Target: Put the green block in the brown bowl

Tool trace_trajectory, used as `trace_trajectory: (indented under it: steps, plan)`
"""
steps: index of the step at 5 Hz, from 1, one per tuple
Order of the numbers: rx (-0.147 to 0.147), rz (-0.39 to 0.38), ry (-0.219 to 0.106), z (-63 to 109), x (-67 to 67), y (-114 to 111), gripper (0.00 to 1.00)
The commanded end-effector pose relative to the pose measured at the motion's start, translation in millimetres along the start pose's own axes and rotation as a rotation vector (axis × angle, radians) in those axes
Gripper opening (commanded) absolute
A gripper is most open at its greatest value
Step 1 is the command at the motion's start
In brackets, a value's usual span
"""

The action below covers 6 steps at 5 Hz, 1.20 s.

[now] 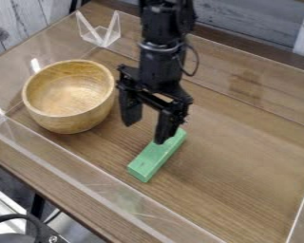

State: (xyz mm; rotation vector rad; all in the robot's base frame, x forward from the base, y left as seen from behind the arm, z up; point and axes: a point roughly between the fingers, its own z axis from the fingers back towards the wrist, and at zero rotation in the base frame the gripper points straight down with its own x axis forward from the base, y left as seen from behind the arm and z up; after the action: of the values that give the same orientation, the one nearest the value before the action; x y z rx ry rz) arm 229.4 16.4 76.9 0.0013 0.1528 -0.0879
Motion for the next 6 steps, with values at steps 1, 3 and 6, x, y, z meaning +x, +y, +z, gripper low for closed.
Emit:
trace_trajectory:
  steps: [1,3,6]
  plan:
    - [0.016,-0.006,-0.062,0.3,1.6,7,1.00]
    - [0.015,-0.004,-0.068,-19.8,7.3,5,1.00]
    - [0.016,-0.009,-0.071,-37.6,13.6,-1,1.00]
